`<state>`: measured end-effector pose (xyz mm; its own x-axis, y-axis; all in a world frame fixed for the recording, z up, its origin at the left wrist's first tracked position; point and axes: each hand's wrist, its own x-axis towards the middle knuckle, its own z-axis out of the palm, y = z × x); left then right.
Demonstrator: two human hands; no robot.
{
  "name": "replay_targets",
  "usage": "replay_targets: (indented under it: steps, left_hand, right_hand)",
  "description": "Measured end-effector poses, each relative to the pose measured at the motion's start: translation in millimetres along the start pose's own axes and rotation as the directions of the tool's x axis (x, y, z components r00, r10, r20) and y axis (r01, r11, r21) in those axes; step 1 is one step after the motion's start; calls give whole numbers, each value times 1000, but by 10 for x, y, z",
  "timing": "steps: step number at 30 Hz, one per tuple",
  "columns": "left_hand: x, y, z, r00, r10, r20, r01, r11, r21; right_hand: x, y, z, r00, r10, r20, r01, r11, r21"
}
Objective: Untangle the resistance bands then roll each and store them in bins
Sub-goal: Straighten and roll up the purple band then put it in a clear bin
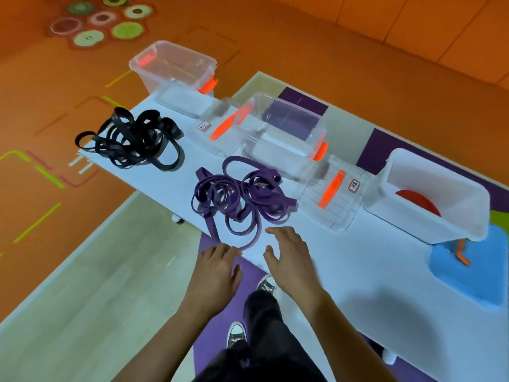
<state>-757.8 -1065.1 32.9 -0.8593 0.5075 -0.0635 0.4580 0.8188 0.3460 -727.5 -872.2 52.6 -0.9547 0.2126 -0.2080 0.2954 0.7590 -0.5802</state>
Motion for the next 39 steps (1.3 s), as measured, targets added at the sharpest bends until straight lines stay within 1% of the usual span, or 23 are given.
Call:
replay_targets:
  steps: [5,10,13,14,16,18,19,23,26,30,31,33,36,39]
  left_hand:
    - [474,-260,1,995,23,95,-26,999,36]
    - [1018,-515,15,986,56,154,-80,985,153]
    - [1386,-619,-19,976,89,199,-128,973,191]
    - [1502,-647,-37,972,90,215,-133,972,193]
    - [1667,-726,-49,964,82,252,-136,969,206]
    - [1750,-840,-25,950,50,307,-128,962,241]
    - [1805,-902,-6,943,39,330,-128,959,252]
    - [1862,-1137,120,900,11,435,-152,945,290]
    - [1777,-1353,212,874,78,479,-244,924,295]
    - [1917,-1442,184,869,142,474,-301,912,278]
    - [1932,-1464,184,863,139,486,-309,906,290]
    - [1947,-1522,158,849,125,513,-325,890,320]
    - [2016,-1603,76,830,139,540,-370,862,346]
    - [2004,-1622,64,811,188,554,-423,843,333]
  right_hand:
    - [513,44,7,998,55,-34,-55,998,1]
    - [1163,170,146,981,181,-70,-182,983,-4]
    - [1529,229,212,974,212,-76,-219,970,-100]
    - [1641,256,237,977,209,-50,-214,966,-148]
    - [1805,285,324,974,218,57,-199,952,-231]
    - [1871,262,421,949,258,182,-201,938,-284]
    - [1907,256,438,936,284,207,-213,926,-310]
    - [2008,310,425,933,320,163,-238,890,-388]
    - [1974,295,542,936,328,129,-255,883,-393]
    - [1989,174,589,934,349,79,-284,857,-429]
    - [1959,129,606,926,372,57,-319,857,-405]
    - [1847,61,646,902,431,-19,-419,864,-280]
    - [1636,-27,615,828,539,-157,-553,830,-69]
    - [1401,-140,487,766,606,-214,-621,784,-3]
